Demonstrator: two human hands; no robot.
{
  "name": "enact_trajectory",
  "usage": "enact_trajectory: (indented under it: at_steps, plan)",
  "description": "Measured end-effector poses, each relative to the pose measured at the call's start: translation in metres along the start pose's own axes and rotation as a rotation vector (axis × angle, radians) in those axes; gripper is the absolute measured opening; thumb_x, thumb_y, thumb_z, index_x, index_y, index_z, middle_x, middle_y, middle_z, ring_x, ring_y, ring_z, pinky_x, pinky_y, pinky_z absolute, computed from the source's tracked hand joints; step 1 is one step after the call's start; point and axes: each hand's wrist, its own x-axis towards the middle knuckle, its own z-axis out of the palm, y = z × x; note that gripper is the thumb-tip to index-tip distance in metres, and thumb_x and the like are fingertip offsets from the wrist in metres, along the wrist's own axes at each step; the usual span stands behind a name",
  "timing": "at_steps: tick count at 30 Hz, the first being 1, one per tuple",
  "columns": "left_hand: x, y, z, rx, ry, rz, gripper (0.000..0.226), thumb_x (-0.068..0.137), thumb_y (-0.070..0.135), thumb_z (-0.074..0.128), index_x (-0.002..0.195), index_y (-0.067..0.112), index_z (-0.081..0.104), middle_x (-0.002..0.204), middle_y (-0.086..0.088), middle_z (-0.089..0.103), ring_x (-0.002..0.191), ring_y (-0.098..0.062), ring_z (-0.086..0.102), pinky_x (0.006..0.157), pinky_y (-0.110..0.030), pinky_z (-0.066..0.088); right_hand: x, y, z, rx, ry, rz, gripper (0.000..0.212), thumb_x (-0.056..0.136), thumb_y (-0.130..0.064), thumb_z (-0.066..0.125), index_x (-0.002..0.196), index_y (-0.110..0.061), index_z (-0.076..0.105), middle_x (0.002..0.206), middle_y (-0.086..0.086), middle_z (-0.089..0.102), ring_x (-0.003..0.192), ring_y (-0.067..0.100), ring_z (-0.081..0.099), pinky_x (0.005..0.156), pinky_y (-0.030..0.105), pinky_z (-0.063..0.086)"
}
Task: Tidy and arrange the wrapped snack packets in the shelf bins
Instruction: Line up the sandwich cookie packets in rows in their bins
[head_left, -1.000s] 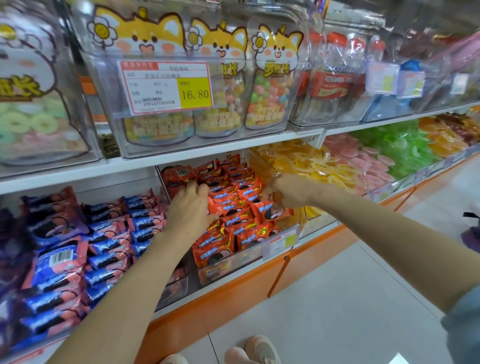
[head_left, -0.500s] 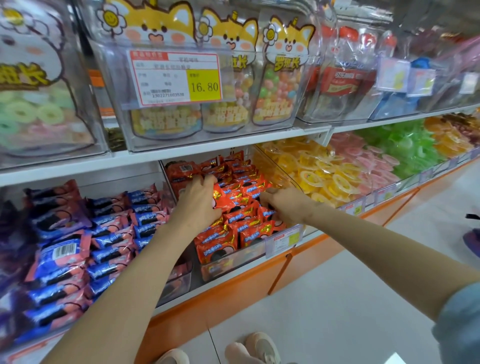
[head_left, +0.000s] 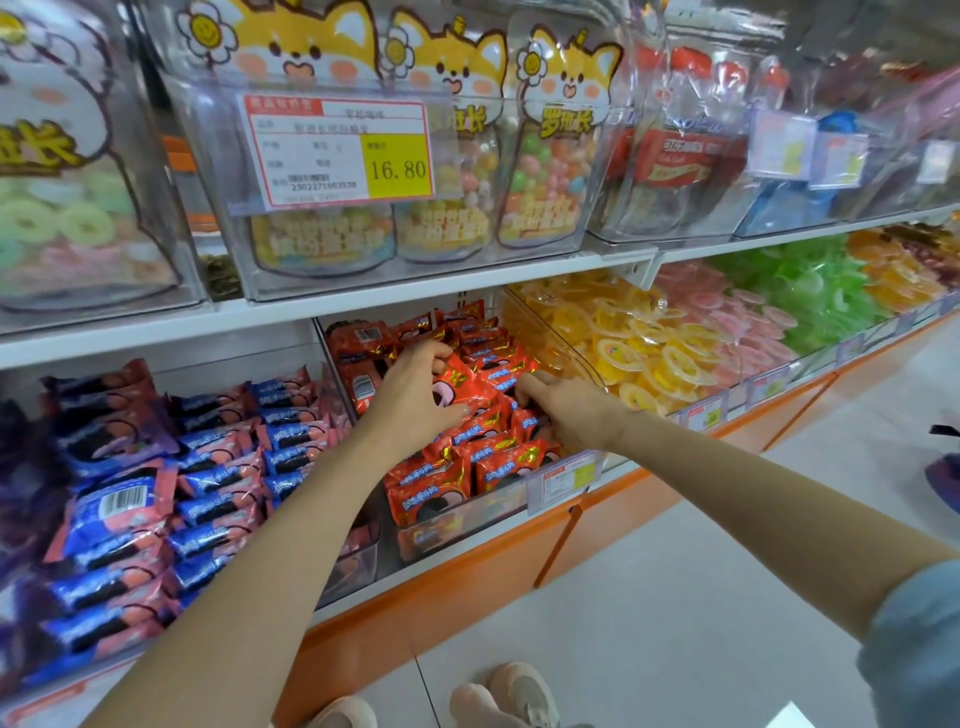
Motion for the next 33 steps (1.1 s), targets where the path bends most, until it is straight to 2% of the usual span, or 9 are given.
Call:
enact_trajectory:
  at_steps: [7,13,16,18,19,22,28,31,33]
  plan:
    - [0.0,0.008,0.001,-0.178,-0.035,-0.032,0.067,0.078,0.017,0.075,0.135,0.012,0.04,0.124,-0.003,0.05,0.1,-0.007,0.047,0.075,-0.014,0.036,-0.002,-0.006,0.007,-0.008,0.055,0.068,0.038,0.081,-0.006,0.062,0.114,-0.009,0.043,0.112,0.01,0.049,0.084,0.03,0.055,0.062,0.034,0.033]
    - [-0.002,0.011,0.009,-0.211,-0.087,-0.011,0.067,0.077,0.017,0.076,0.133,0.016,0.04,0.123,-0.001,0.049,0.102,-0.008,0.048,0.081,-0.02,0.037,-0.004,0.002,-0.01,0.081,0.056,0.06,0.033,0.084,0.001,0.058,0.115,-0.009,0.05,0.108,0.009,0.055,0.09,0.026,0.057,0.074,0.035,0.047]
    - [-0.001,0.015,0.01,-0.303,-0.059,-0.061,0.064,0.076,0.016,0.076,0.13,0.017,0.043,0.11,0.003,0.048,0.094,-0.008,0.048,0.078,-0.02,0.038,-0.015,-0.004,-0.033,0.674,0.194,0.171,0.026,0.085,0.013,0.048,0.098,-0.007,0.059,0.095,0.006,0.058,0.08,0.021,0.062,0.073,0.035,0.057]
    - [0.0,0.018,0.01,-0.443,-0.034,-0.135,0.058,0.076,0.015,0.076,0.125,0.019,0.045,0.098,0.005,0.05,0.086,-0.007,0.051,0.074,-0.02,0.043,-0.024,-0.011,-0.049,1.182,0.089,0.175,0.021,0.091,0.007,0.049,0.1,-0.009,0.059,0.096,0.012,0.066,0.078,0.024,0.068,0.072,0.033,0.059]
    - [0.001,0.019,0.01,-0.518,-0.024,-0.168,0.055,0.076,0.015,0.076,0.122,0.02,0.047,0.095,0.005,0.052,0.085,-0.007,0.053,0.075,-0.021,0.047,-0.027,-0.014,-0.054,1.267,-0.01,0.148,0.017,0.092,-0.001,0.053,0.105,-0.011,0.058,0.101,0.014,0.068,0.083,0.027,0.07,0.075,0.034,0.059]
    - [-0.001,0.022,0.012,-0.65,-0.014,-0.212,0.035,0.077,0.014,0.075,0.103,0.022,0.053,0.086,0.003,0.058,0.084,-0.015,0.058,0.082,-0.034,0.052,-0.028,-0.026,-0.051,1.222,-0.165,0.105,0.025,0.089,-0.019,0.063,0.113,-0.016,0.056,0.099,0.014,0.069,0.084,0.024,0.07,0.078,0.032,0.057]
    - [0.001,0.018,0.009,-0.682,0.002,-0.188,0.009,0.084,0.008,0.065,0.083,0.014,0.06,0.069,0.0,0.05,0.073,-0.011,0.061,0.072,-0.027,0.058,-0.023,-0.027,-0.052,1.178,-0.013,0.116,0.016,0.086,-0.012,0.067,0.079,-0.018,0.054,0.061,-0.003,0.045,0.055,0.005,0.048,0.059,0.019,0.043]
    - [0.003,0.016,0.006,-0.732,0.013,-0.196,0.012,0.086,0.002,0.061,0.081,0.012,0.062,0.067,0.0,0.052,0.06,-0.001,0.063,0.062,-0.019,0.057,-0.025,-0.022,-0.057,1.214,-0.049,0.118,0.014,0.082,-0.016,0.07,0.087,-0.015,0.057,0.071,0.003,0.043,0.062,0.01,0.043,0.062,0.022,0.038]
    - [0.003,0.018,0.005,-0.725,0.04,-0.185,0.011,0.087,0.004,0.061,0.082,0.013,0.062,0.072,-0.002,0.058,0.065,-0.003,0.064,0.061,-0.018,0.057,-0.025,-0.02,-0.057,1.243,-0.065,0.117,0.028,0.076,-0.019,0.072,0.095,-0.01,0.055,0.077,0.009,0.044,0.068,0.017,0.044,0.065,0.024,0.039]
